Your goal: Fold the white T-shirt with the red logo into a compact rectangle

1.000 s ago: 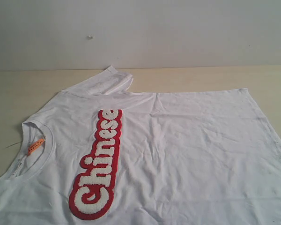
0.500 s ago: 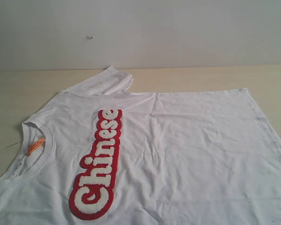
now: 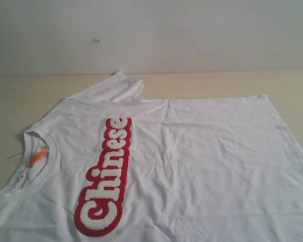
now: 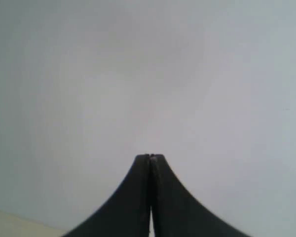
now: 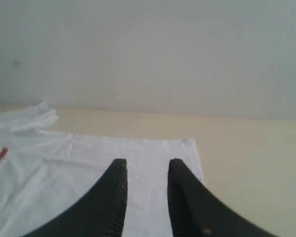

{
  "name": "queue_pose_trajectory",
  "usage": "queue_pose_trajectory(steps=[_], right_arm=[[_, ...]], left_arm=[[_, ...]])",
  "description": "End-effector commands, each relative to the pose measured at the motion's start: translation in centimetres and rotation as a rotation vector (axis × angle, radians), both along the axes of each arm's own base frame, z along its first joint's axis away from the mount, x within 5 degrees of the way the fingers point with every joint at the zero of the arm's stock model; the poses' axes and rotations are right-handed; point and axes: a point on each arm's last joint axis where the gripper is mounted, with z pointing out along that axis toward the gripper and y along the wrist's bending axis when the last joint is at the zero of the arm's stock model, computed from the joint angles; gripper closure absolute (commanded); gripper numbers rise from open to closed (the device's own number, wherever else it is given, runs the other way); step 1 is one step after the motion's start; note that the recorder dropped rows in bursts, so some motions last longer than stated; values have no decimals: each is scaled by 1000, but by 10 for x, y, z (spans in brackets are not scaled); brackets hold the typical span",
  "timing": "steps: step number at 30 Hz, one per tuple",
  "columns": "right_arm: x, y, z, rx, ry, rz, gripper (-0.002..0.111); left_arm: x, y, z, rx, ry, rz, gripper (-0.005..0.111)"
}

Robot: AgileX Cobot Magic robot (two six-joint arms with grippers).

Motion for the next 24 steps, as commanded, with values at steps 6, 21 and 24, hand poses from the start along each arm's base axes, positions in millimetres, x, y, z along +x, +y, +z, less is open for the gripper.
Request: queue_pose_trajectory(steps=[6, 21, 24], right_arm=[[-1, -1, 18, 305, -222, -10, 78], [-1, -2, 20, 494, -241, -10, 79], [-1, -2, 23, 569, -265, -5, 79]], left_arm=[[-1, 0, 1, -31, -23, -13, 107], [-1, -5, -1, -35, 10, -70, 107], [-2, -6, 10, 41, 34, -61, 107]])
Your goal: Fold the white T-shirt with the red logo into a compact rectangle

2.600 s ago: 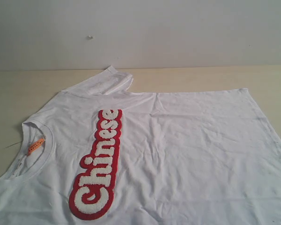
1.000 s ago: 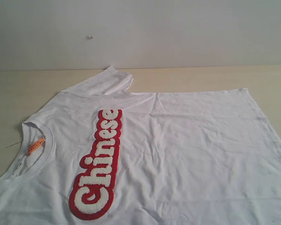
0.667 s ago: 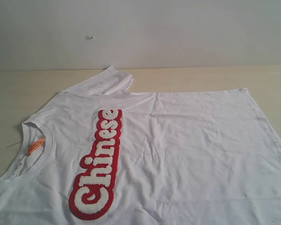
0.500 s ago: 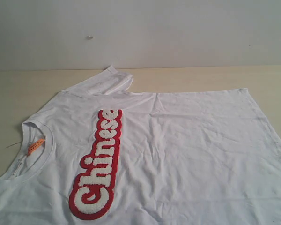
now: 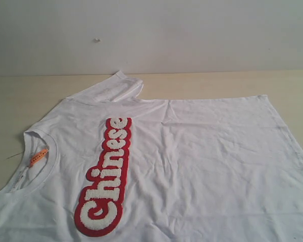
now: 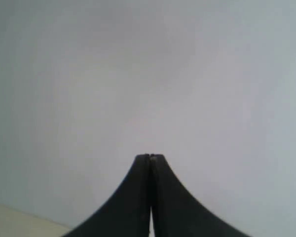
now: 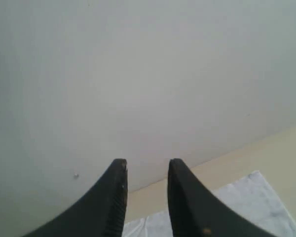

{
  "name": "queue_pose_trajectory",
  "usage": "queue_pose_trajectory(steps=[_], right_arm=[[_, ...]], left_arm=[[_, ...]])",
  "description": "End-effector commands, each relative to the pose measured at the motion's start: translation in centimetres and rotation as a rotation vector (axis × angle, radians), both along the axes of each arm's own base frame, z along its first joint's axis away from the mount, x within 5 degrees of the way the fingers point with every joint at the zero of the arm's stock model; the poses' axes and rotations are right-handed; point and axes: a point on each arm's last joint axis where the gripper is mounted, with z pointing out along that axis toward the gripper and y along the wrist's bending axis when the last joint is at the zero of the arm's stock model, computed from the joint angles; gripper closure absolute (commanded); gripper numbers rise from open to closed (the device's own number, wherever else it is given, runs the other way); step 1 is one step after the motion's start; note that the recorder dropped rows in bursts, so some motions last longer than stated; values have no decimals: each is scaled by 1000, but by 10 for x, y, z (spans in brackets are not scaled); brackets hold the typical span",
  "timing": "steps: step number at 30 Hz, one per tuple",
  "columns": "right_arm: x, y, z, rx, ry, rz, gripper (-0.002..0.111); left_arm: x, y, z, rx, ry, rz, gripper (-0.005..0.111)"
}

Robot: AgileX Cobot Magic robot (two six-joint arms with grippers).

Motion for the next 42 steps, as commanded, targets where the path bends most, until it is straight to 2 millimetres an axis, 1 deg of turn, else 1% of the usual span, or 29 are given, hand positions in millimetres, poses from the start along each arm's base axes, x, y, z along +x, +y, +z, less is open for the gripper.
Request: queue_pose_trajectory(steps=[1, 3, 6, 8, 10, 12, 16, 19, 23, 26, 29, 32, 33, 36, 39, 42], right_arm=[[-1, -1, 5, 76, -53, -3, 79], [-3, -1, 11, 75, -82, -6, 79], [-3, -1, 13, 51, -82, -8, 80], [-3, 0, 13, 32, -51, -2, 86], [-4, 1, 16, -23, -21, 2, 97], [-6, 1, 26, -27, -31, 7, 108], [-13, 2, 52, -118, -105, -10, 108], [-9, 3, 72, -234, -51, -12, 108], [9, 5, 93, -396, 111, 24, 108], [28, 6, 112, -540, 222, 64, 108], [49, 7, 137, -631, 301, 111, 108], [74, 9, 160, -682, 361, 159, 108], [81, 9, 170, -698, 364, 167, 108], [106, 9, 189, -694, 368, 175, 108], [127, 9, 203, -679, 369, 184, 108], [141, 9, 210, -678, 374, 189, 108]], left_arm=[[-3, -2, 13, 111, 23, 12, 107], [-5, -1, 20, 136, 41, 41, 107], [-7, 2, 26, 136, 61, 68, 107], [-7, 2, 29, 134, 66, 75, 107], [-7, 3, 32, 133, 75, 82, 107], [-4, 4, 37, 132, 98, 86, 107], [5, 4, 50, 141, 143, 90, 107], [19, 3, 65, 220, 180, 99, 107], [38, -3, 90, 363, 197, 62, 107], [57, -11, 109, 498, 195, 28, 107], [75, -20, 130, 559, 171, -13, 107], [93, -29, 150, 605, 149, -36, 107], [100, -31, 158, 637, 141, -30, 107], [117, -35, 175, 678, 124, -19, 107], [133, -38, 190, 686, 114, -9, 107], [146, -41, 199, 686, 111, -10, 107]])
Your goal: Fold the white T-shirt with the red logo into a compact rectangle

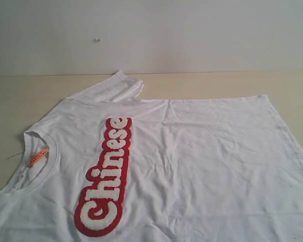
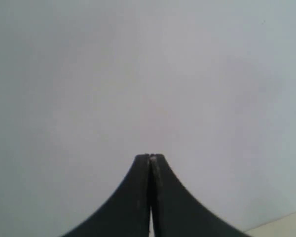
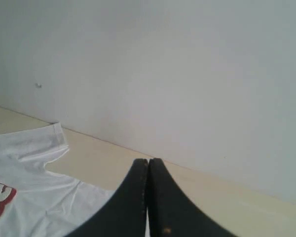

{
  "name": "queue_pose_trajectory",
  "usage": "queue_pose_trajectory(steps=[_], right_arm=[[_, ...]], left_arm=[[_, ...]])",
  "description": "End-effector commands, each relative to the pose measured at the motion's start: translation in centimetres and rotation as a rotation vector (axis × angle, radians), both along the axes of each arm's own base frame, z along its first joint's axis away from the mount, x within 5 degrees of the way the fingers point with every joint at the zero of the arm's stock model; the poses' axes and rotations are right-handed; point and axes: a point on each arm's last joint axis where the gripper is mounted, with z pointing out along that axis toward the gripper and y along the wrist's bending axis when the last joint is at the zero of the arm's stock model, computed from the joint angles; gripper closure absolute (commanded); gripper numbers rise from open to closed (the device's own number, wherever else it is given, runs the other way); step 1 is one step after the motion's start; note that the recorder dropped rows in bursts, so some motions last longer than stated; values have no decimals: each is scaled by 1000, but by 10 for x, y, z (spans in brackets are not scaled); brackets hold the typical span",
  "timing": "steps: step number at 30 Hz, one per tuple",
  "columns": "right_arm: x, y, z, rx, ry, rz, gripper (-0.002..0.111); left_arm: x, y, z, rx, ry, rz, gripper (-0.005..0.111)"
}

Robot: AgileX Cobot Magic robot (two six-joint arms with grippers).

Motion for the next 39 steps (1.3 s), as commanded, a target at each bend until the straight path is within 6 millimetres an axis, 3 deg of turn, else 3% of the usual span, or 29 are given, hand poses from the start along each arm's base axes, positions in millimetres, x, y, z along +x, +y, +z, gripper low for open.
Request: queue_pose_trajectory(steps=[1, 9, 11, 15, 17, 22, 39], right_arm=[[21, 0, 11, -2, 16, 9, 108], [26, 0, 9, -11, 16, 8, 108], [26, 0, 9, -11, 16, 8, 108], [26, 0, 9, 1, 18, 10, 108], [26, 1, 8, 14, 34, 18, 108], [26, 1, 7, 14, 44, 21, 108], [26, 1, 7, 14, 44, 21, 108]], left_arm=[[19, -6, 14, 20, -17, -14, 107], [30, -24, 8, 210, -29, -65, 107], [30, -26, 8, 148, -9, -79, 107], [30, -24, 8, -249, 114, -109, 107], [30, -26, 8, -336, 137, -137, 107], [27, -32, 10, -300, 116, -214, 107], [29, -33, 10, -316, 89, -221, 107]])
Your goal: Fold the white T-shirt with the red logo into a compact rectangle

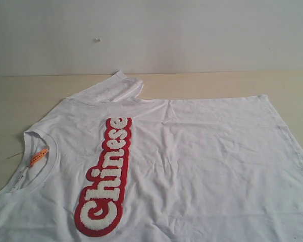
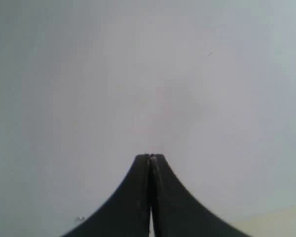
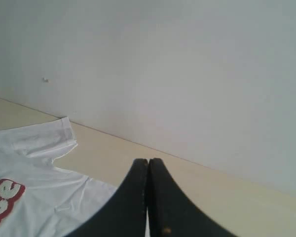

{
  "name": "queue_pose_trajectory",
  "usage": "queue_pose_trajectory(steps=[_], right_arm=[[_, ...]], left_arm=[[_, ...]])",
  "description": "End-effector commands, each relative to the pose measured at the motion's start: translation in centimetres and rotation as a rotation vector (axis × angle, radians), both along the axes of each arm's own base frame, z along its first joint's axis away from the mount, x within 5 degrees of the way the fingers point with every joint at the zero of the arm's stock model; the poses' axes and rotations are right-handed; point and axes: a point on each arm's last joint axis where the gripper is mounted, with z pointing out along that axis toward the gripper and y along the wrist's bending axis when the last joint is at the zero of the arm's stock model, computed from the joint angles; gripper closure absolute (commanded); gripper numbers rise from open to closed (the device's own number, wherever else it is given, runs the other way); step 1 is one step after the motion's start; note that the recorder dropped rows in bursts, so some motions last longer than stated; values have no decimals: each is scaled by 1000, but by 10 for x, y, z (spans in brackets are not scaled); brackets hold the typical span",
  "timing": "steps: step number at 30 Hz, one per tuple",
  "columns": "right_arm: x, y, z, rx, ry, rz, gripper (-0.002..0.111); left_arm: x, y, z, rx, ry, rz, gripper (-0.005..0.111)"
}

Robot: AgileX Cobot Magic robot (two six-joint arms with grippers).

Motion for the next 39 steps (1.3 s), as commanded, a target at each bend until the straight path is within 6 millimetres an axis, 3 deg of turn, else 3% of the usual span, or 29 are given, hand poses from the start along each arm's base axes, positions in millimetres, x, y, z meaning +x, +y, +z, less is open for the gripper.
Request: queue_pose_trajectory(steps=[1, 5, 10, 13, 18, 24, 27, 30, 33, 36, 39], right_arm=[[0, 0, 3, -7, -13, 2, 108], [0, 0, 3, -7, -13, 2, 108], [0, 0, 3, -7, -13, 2, 108], [0, 0, 3, -7, -13, 2, 108], [0, 0, 3, -7, -13, 2, 108], [0, 0, 3, -7, -13, 2, 108], [0, 0, 3, -7, -13, 2, 108], [2, 2, 8, 106, -52, -5, 108], [1, 5, 8, 239, -28, -9, 108], [3, 4, -6, 9, 69, 44, 108], [15, 3, -24, -237, 164, 157, 108]], left_arm=[[2, -1, 0, 10, -49, 13, 107], [4, -6, -12, 215, -64, 66, 107], [12, -11, -42, 757, 11, 36, 107], [15, -10, -59, 962, 84, -23, 107], [28, -14, -72, 1021, 117, -46, 107], [45, -16, -106, 1178, 273, -114, 107], [48, -9, -110, 1202, 318, -103, 107], [57, 5, -119, 1187, 385, -70, 107], [69, -1, -144, 1335, 405, -208, 107], [81, -3, -177, 1484, 463, -364, 107], [89, -1, -198, 1540, 510, -426, 107]])
